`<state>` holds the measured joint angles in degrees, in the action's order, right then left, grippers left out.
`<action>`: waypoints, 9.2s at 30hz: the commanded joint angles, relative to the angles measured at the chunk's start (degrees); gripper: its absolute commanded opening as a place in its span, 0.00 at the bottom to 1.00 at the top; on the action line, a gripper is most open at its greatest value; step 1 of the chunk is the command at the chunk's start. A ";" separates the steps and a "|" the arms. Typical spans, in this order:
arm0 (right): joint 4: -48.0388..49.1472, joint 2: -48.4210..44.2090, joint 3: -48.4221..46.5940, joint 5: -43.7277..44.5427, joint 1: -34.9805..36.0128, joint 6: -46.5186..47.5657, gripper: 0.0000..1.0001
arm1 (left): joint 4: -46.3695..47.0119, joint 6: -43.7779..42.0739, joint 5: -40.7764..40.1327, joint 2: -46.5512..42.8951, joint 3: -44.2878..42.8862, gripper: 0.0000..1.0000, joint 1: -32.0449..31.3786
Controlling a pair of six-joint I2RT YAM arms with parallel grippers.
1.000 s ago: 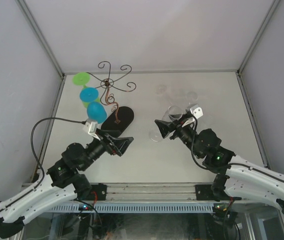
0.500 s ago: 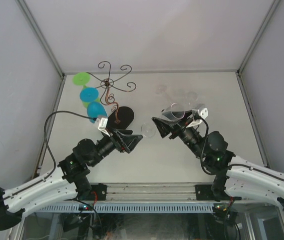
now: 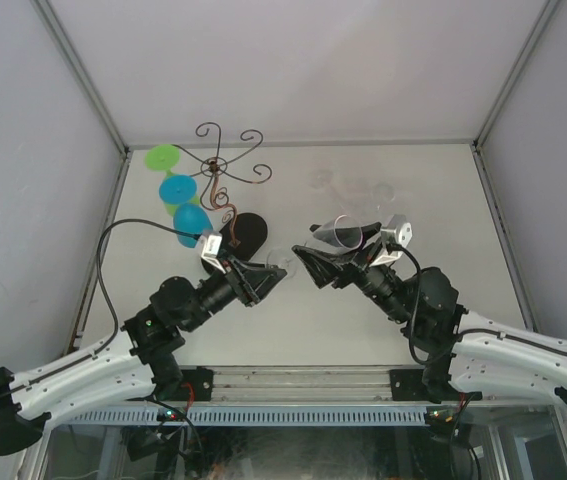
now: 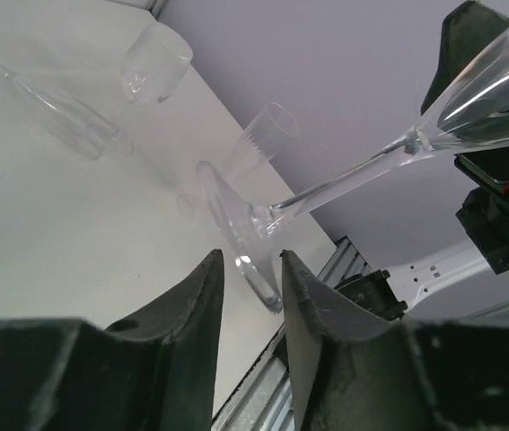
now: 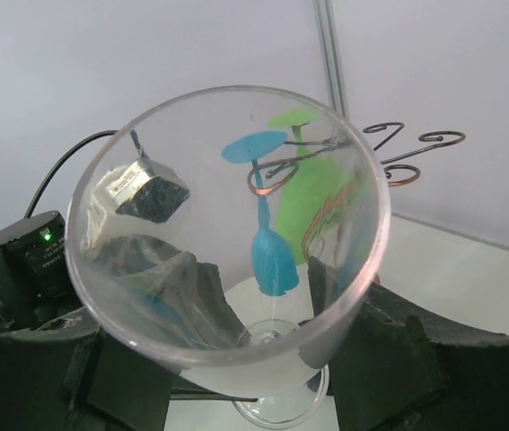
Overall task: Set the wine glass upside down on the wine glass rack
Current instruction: Turn the wine glass upside down at the wine rack.
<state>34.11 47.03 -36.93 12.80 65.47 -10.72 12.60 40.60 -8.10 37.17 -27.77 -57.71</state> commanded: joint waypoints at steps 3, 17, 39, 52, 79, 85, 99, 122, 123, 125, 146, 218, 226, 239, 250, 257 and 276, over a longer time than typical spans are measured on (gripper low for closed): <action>2.96 -0.20 -3.02 -0.35 2.35 1.30 0.41 | 2.25 -0.33 0.10 -0.26 -1.51 0.21 -0.21; -3.52 -2.63 -2.98 2.87 3.78 4.12 0.77 | -1.67 -0.49 -2.68 -3.96 -1.70 0.00 -0.21; -44.87 -17.87 -7.15 9.58 3.62 2.67 1.00 | -34.71 -16.45 -20.28 -15.38 -12.15 0.00 -0.21; -67.46 -7.28 -24.52 7.90 0.20 -0.80 0.93 | -52.66 -30.03 -27.78 -9.64 -23.89 0.00 -0.21; -63.87 14.23 -30.39 -31.36 -15.16 -3.72 0.73 | -48.93 -46.65 -19.76 0.86 -24.68 0.00 -2.98; -60.54 19.10 -31.08 -34.21 -13.71 -2.66 0.65 | -47.62 -48.02 -16.07 -0.07 -23.28 0.00 -3.02; -56.51 31.12 -35.45 -38.28 -8.92 0.80 0.44 | -46.97 -49.04 -9.91 -0.41 -22.09 0.00 -3.05; -58.16 37.06 -38.10 -39.51 -8.43 2.87 0.30 | -47.05 -49.32 -7.81 -0.41 -21.78 0.00 -3.03; -58.26 37.20 -38.25 -39.54 -8.32 2.90 0.29 | -47.05 -49.33 -7.81 -0.35 -21.80 0.00 -3.06; -58.29 37.38 -38.31 -39.56 -8.31 2.98 0.27 | -47.00 -49.37 -7.80 -0.28 -21.76 0.00 -3.06; -58.11 37.77 -38.75 -40.25 -8.16 3.44 0.00 | -46.75 -49.03 -9.24 -1.30 -21.38 0.12 -3.02; 7.61 30.19 -15.19 -15.55 -8.48 9.68 0.00 | -58.29 -20.12 -21.81 -25.83 -18.87 0.78 13.78; 7.44 35.12 -20.68 -17.36 -10.55 9.77 0.00 | -57.94 -19.82 -21.52 -25.57 -19.18 0.76 13.77; 3.96 42.48 -27.35 -19.36 -11.86 10.72 0.00 | -55.00 -18.89 -20.83 -26.43 -16.07 0.77 13.77; 0.31 47.06 -33.00 -20.22 -11.98 11.57 0.00 | -53.92 -19.33 -20.73 -26.43 -15.21 0.77 13.77; -1.21 49.44 -35.49 -21.17 -12.08 11.16 0.00 | -53.69 -19.50 -20.64 -26.27 -15.05 0.77 13.81; -4.35 50.18 -37.25 -31.69 -11.91 12.64 0.00 | -53.38 -19.77 -20.29 -25.74 -14.95 0.77 13.78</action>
<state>28.67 97.95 -71.64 -14.26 53.30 0.69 -43.72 20.95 -29.19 10.92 -43.16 -44.23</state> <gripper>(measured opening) 0.104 0.769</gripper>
